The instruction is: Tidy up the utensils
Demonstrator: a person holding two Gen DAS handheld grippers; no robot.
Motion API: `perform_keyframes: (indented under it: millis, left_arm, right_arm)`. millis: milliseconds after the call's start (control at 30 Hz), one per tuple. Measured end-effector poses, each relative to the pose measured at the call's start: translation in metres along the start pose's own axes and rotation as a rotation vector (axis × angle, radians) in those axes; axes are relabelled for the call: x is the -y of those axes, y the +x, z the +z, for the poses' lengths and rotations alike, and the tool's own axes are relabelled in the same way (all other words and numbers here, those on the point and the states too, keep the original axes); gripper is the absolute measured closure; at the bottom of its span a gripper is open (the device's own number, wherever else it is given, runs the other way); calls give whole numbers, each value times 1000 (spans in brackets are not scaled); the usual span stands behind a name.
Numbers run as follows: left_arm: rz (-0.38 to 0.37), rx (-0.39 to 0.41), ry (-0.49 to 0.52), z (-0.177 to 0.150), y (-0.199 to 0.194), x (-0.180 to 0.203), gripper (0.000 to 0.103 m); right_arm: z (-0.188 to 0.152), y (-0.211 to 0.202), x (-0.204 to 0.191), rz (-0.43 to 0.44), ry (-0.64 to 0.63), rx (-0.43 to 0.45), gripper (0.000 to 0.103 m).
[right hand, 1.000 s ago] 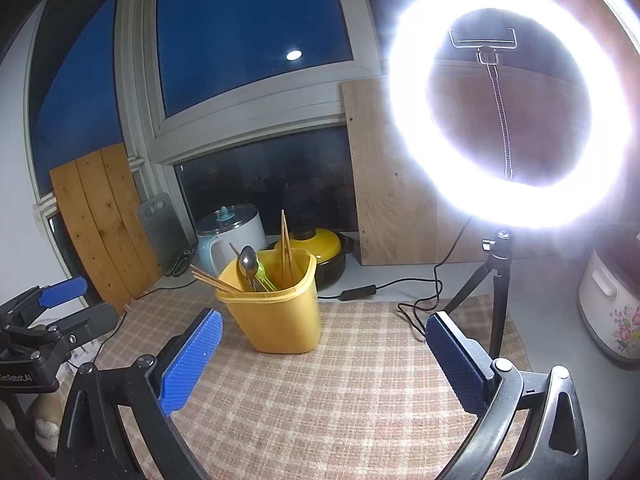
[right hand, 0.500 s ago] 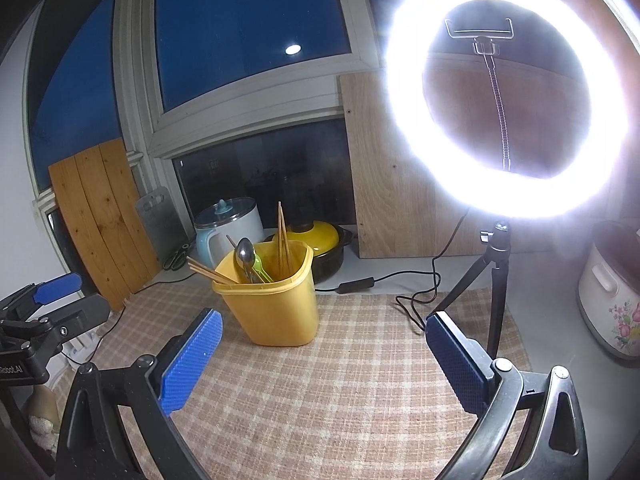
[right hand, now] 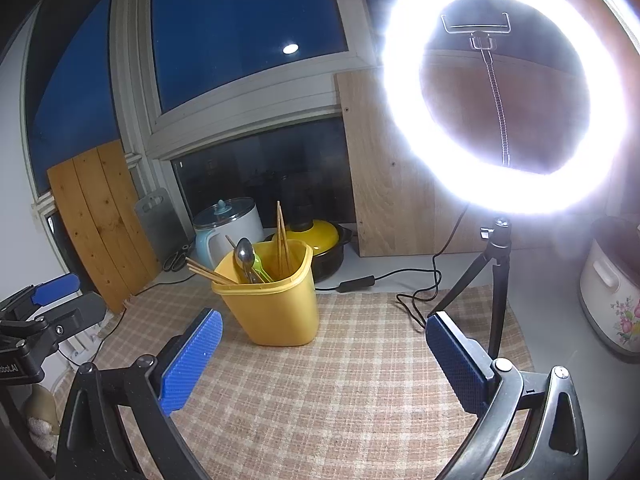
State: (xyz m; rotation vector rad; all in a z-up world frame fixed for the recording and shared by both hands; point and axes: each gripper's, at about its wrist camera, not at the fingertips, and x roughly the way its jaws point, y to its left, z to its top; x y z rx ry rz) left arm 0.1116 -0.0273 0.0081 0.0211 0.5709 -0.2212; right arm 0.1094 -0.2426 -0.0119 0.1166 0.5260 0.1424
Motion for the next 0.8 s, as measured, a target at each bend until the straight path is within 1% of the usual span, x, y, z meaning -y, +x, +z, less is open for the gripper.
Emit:
perform_keyframes:
  millis: [300,567,667,800]
  left_arm:
    - [-6,-10,-11,1,2,0,0]
    - [6,-10,-18,1,5,-3,0]
    - [13,-7,-27,1,5,-5,0]
    - [30,17,-25,0,2,-6,0]
  right_arm:
    - [-1,2,1,-6,7,-7,0]
    - [-1,5,2,-6,7,-15,0]
    - [-2,6,2,-6,9,-20,0]
    - [-3,7,1,-10,10,-25,0]
